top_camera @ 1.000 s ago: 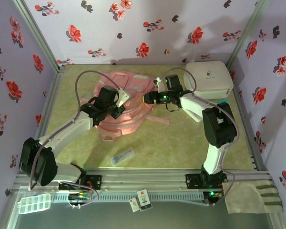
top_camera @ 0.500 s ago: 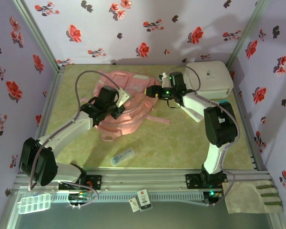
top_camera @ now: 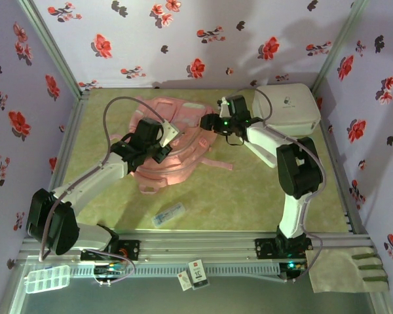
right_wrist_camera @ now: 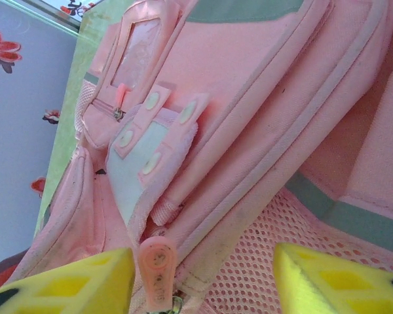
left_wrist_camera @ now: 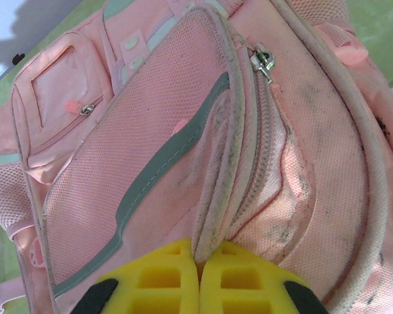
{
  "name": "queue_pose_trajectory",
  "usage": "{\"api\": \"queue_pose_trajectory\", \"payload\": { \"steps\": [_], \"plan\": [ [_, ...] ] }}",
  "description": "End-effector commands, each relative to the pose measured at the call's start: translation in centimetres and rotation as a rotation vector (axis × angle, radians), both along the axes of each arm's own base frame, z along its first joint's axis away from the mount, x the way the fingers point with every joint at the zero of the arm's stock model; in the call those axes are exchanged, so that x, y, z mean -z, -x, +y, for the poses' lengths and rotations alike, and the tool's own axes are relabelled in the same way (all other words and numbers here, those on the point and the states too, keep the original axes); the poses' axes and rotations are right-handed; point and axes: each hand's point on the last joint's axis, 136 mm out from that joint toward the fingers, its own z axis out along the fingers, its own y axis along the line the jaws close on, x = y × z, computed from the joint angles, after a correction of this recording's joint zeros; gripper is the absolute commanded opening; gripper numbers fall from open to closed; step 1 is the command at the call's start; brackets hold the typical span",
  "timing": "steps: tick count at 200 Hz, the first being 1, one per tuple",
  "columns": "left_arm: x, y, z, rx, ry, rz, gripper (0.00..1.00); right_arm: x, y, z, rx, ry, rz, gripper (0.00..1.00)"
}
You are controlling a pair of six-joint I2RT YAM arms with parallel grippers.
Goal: Pack the student bag
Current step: Unzip the student bag at the top-center of the table.
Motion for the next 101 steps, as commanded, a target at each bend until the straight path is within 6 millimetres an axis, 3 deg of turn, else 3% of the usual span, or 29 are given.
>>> {"api": "queue_pose_trajectory", "payload": {
  "steps": [1, 50, 101],
  "plan": [
    [-3.3, -1.3, -0.8, -0.020, 0.104, -0.079, 0.00, -1.2, -0.1, 0.0, -0.007, 0.047, -0.034, 0.55],
    [-3.3, -1.3, -0.9, -0.022, 0.107, -0.077, 0.00, -1.1, 0.0, 0.2, -0.025, 0.115, -0.054, 0.41],
    [-3.2, -1.3, -0.9, -0.022, 0.105, -0.072, 0.00, -2.0, 0.2, 1.3, -0.064, 0.097, -0.075, 0.38]
  ]
}}
